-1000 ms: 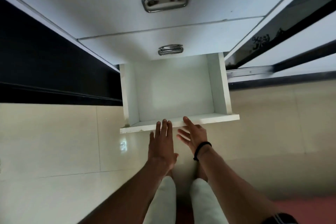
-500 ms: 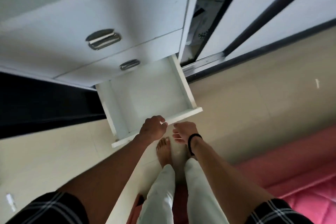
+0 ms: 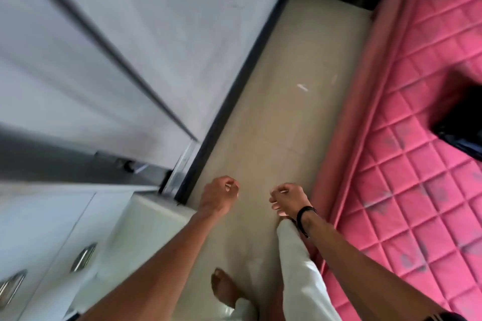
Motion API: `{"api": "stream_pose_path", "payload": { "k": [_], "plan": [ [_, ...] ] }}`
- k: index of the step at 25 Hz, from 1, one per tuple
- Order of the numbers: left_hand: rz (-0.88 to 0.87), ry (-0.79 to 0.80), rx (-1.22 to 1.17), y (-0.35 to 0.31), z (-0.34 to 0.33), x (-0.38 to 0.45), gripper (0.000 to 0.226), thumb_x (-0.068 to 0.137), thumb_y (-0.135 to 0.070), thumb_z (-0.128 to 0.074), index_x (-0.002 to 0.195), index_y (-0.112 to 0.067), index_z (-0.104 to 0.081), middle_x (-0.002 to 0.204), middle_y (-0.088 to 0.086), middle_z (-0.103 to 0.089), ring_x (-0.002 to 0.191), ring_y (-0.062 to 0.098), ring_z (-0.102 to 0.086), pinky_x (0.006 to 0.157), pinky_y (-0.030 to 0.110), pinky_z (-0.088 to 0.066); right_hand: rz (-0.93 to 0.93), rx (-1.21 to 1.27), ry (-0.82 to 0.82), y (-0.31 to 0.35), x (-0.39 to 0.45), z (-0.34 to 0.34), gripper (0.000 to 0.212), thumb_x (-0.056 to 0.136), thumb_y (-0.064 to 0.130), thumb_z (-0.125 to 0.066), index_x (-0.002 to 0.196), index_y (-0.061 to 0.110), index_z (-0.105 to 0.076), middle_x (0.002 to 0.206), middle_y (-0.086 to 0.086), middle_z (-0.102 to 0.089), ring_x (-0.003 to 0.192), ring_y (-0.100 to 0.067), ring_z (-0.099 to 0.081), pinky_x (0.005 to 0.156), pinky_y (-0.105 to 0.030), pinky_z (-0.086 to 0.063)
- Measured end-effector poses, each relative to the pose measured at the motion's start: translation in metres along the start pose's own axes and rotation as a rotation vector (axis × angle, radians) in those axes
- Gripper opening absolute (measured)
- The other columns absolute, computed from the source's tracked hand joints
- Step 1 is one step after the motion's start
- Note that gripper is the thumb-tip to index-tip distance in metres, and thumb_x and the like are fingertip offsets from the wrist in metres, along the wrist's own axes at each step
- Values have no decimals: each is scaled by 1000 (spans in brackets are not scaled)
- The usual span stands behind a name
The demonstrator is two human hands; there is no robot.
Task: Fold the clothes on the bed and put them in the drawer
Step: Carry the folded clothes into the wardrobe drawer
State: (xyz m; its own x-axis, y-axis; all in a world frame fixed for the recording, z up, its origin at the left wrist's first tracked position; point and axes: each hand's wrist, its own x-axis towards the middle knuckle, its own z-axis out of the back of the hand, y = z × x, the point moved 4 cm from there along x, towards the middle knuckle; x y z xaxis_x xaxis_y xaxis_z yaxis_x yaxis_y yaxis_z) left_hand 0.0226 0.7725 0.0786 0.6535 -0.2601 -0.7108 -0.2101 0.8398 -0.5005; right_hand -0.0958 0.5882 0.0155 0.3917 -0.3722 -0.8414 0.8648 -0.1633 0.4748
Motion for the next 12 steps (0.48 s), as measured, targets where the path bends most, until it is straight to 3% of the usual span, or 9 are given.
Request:
{"api": "stream_pose_path", "payload": {
  "k": [2,8,12],
  "plan": [
    [-44,56,71,-64,-28,26,16,87,-39,-61,86,-28,-73,89,-3,-80,92,20,-74,87,34,-57,-25,70,-98,3,19,62,11,90,19,-64,89,12,-72,78,-4,-78,55,-14,-67,55,-29,-57],
    [-166,251,250,-282,-164,82,18,93,-29,-65,77,-36,-67,87,-7,-79,88,16,-74,83,27,-55,-147,267,-276,-15,70,268,18,79,24,-59,71,18,-74,67,-5,-75,56,-19,-68,56,-32,-57],
    [-256,368,280,-395,-255,112,17,94,-28,-65,79,-34,-68,74,-11,-77,78,11,-74,80,27,-56,-162,335,-466,-46,105,401,16,73,38,-60,78,31,-73,72,-3,-76,76,-30,-75,72,-45,-63]
  ]
}}
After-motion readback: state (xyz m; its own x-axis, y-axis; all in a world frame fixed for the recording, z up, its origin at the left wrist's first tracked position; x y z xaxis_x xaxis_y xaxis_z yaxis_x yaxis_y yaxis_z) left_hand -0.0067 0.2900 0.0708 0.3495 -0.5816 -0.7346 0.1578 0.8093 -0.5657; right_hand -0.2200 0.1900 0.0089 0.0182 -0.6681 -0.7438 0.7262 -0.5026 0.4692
